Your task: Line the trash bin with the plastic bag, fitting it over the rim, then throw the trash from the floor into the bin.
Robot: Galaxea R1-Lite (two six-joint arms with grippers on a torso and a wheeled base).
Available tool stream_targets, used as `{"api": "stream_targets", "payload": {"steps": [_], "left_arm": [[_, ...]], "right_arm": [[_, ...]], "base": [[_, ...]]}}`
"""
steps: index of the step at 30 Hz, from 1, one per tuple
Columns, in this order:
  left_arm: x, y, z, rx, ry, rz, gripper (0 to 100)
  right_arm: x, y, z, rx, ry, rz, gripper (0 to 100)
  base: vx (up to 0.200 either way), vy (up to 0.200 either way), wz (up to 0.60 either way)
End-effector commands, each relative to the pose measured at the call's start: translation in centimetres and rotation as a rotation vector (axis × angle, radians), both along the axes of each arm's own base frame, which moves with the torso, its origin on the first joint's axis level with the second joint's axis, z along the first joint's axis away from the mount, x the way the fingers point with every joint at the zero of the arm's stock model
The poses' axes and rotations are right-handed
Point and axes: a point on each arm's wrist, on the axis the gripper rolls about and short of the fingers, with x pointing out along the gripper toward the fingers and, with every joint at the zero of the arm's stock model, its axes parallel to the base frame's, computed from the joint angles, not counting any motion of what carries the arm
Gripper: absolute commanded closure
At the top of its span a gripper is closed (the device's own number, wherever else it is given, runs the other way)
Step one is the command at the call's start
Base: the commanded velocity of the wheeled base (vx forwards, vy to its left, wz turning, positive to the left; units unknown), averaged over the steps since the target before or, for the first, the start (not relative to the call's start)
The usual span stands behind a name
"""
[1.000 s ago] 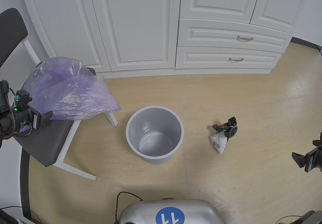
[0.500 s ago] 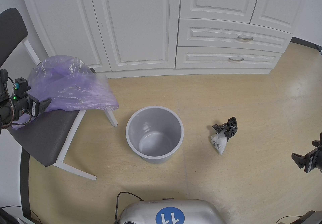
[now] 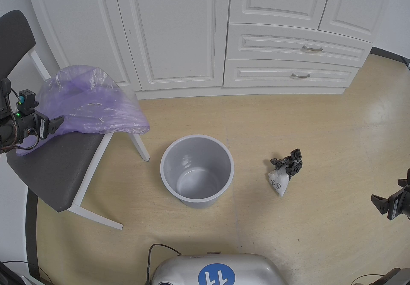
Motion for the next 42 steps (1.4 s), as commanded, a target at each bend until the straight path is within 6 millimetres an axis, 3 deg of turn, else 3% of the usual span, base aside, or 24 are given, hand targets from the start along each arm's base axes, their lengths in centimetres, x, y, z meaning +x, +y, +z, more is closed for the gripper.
{"api": "stream_targets", "payload": {"steps": [1,10,12,14,18,20,21,22,24,27,33,40,41,42], "left_arm": [[0.0,0.1,0.5,-0.009,-0.016,0.005,0],[-1.0,-0.1,-1.3,-0.027,0.032,0.005,0],[-1.1,0.0,-1.5,-0.035,0.04,0.01,0],[-1.2,-0.1,-1.6,-0.056,0.04,0.013,0],[-1.9,-0.3,-1.8,-0.102,0.045,0.025,0],[-2.2,-0.3,-1.7,-0.103,0.039,0.028,0],[-2.2,-0.3,-1.7,-0.103,0.039,0.028,0],[-2.5,-0.4,-1.4,-0.102,0.019,0.027,0],[-2.6,-0.4,-1.3,-0.104,0.01,0.028,0],[-3.2,-0.6,-0.7,-0.117,-0.016,0.029,0],[-5.3,-1.5,-1.2,-0.169,-0.012,0.028,0],[-6.2,-1.5,-1.6,-0.204,-0.016,0.048,0],[-6.4,-1.5,-1.7,-0.229,-0.051,0.054,0],[-6.5,-1.5,-1.7,-0.233,-0.065,0.054,0]], "right_arm": [[0.0,0.0,0.0,0.0,0.002,0.0,0],[1.0,0.3,0.3,0.027,-0.038,0.023,0],[1.8,1.5,0.3,0.094,-0.114,0.127,0],[2.4,3.1,0.2,0.183,-0.172,0.211,0],[3.8,8.4,0.1,0.404,-0.236,0.402,0],[4.9,10.5,-0.3,0.44,-0.234,0.424,0],[4.9,10.5,-0.3,0.44,-0.234,0.424,0],[6.5,12.8,-0.8,0.447,-0.245,0.459,0],[7.3,14.0,-1.1,0.453,-0.258,0.481,0],[9.7,18.2,-1.5,0.509,-0.324,0.56,0],[13.8,23.4,-3.6,0.438,-0.357,0.636,0],[16.8,26.9,-4.8,0.338,-0.396,0.694,0],[18.2,29.1,-5.1,0.324,-0.404,0.73,0],[18.5,29.8,-5.2,0.323,-0.403,0.738,0]], "base": [[0.0,0.0,0.0],[0.0,0.0,0.0],[0.0,0.0,0.0],[0.0,0.0,0.0],[0.0,0.0,0.0],[0.0,0.0,0.0],[0.0,0.0,0.0],[0.0,0.0,0.0],[0.0,0.0,0.0],[0.0,0.0,0.0],[0.0,0.0,0.0],[0.0,0.0,0.0],[0.0,0.0,0.0],[0.0,0.0,0.0]]}}
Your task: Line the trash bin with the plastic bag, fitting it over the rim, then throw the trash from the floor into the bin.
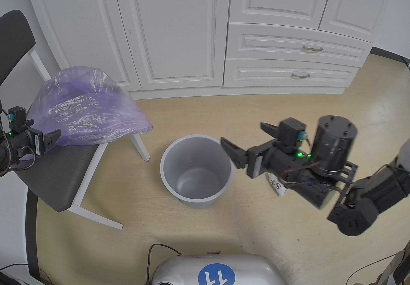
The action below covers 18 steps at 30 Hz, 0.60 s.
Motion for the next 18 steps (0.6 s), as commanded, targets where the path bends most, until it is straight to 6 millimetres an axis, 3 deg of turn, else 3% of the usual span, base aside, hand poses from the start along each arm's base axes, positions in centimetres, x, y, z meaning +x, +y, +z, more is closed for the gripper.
{"api": "stream_targets", "payload": {"steps": [1,3,5,6,8,18], "left_arm": [[-2.0,-0.4,-0.1,-0.054,-0.066,0.022,0],[-2.7,-0.6,-0.1,-0.064,-0.111,0.009,0],[-2.8,-0.7,-0.2,-0.064,-0.116,0.005,0],[-2.9,-0.9,-0.2,-0.063,-0.118,-0.005,0],[-2.9,-0.9,-0.2,-0.063,-0.12,-0.006,0],[-4.0,-1.0,-0.2,-0.134,-0.164,0.022,0]], "right_arm": [[3.8,7.7,-4.7,-0.094,-0.01,0.094,0],[4.9,10.4,-5.4,-0.109,-0.003,0.12,0],[5.3,11.0,-5.7,-0.111,-0.001,0.123,0],[6.3,12.6,-6.3,-0.111,-0.005,0.129,0],[7.3,13.7,-6.8,-0.124,-0.021,0.129,0],[10.7,16.9,-9.4,-0.149,-0.034,0.097,0]], "base": [[0.0,0.0,0.0],[0.0,0.0,0.0],[0.0,0.0,0.0],[0.0,0.0,0.0],[0.0,0.0,0.0],[0.0,0.0,0.0]]}}
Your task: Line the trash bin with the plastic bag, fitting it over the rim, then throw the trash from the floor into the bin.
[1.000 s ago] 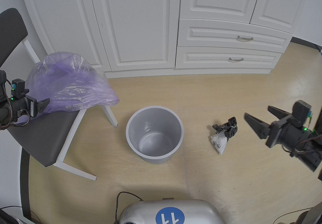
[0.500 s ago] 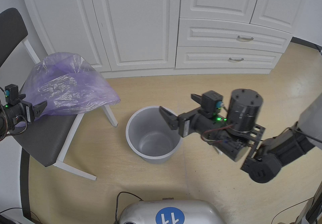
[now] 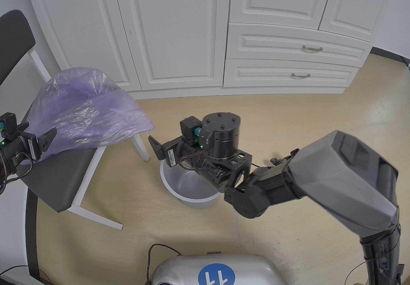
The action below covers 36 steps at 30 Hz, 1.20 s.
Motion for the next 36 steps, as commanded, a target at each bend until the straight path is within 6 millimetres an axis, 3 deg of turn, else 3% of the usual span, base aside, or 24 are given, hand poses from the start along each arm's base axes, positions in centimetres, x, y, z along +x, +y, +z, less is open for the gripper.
{"api": "stream_targets", "payload": {"steps": [1,9,13,24,31,36], "left_arm": [[-1.4,-0.3,0.3,-0.046,-0.067,0.012,0],[-2.1,-0.5,0.8,-0.066,-0.109,0.013,0],[-2.5,-0.4,0.7,-0.093,-0.113,0.027,0],[-2.7,0.0,0.2,-0.099,-0.097,0.049,0],[-2.5,0.5,0.3,-0.1,-0.097,0.05,0],[-2.6,0.5,0.2,-0.101,-0.094,0.042,0]], "right_arm": [[2.4,2.9,-5.9,-0.064,0.038,-0.017,0],[3.5,3.9,-6.8,-0.044,0.021,-0.049,0],[4.1,4.8,-5.8,0.018,-0.023,-0.053,0],[4.1,4.8,-3.1,0.086,-0.056,-0.08,0],[4.5,4.6,-3.9,0.068,-0.041,-0.088,0],[4.7,4.4,-3.3,0.104,-0.039,-0.091,0]], "base": [[0.0,0.0,0.0],[0.0,0.0,0.0],[0.0,0.0,0.0],[0.0,0.0,0.0],[0.0,0.0,0.0],[0.0,0.0,0.0]]}}
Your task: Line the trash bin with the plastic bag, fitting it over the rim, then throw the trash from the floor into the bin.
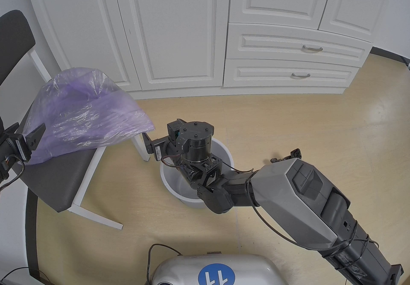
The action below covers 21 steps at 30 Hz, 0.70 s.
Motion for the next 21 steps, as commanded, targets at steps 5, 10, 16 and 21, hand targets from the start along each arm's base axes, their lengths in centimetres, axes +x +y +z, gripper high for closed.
{"api": "stream_targets", "payload": {"steps": [5,10,16,21], "left_arm": [[0.0,0.1,-0.3,-0.003,0.01,0.004,0],[-0.1,0.0,-0.3,-0.002,0.009,0.004,0],[-0.1,0.0,-0.2,-0.002,0.007,0.005,0],[-0.2,0.3,-0.2,-0.001,0.006,0.02,0]], "right_arm": [[-0.2,-0.2,2.0,0.061,-0.016,0.004,0],[-0.4,-0.3,3.1,0.107,-0.026,0.006,0],[-0.9,0.1,3.0,0.112,-0.022,0.019,0],[-1.5,0.5,2.4,0.099,-0.007,0.032,0]], "base": [[0.0,0.0,0.0],[0.0,0.0,0.0],[0.0,0.0,0.0],[0.0,0.0,0.0]]}}
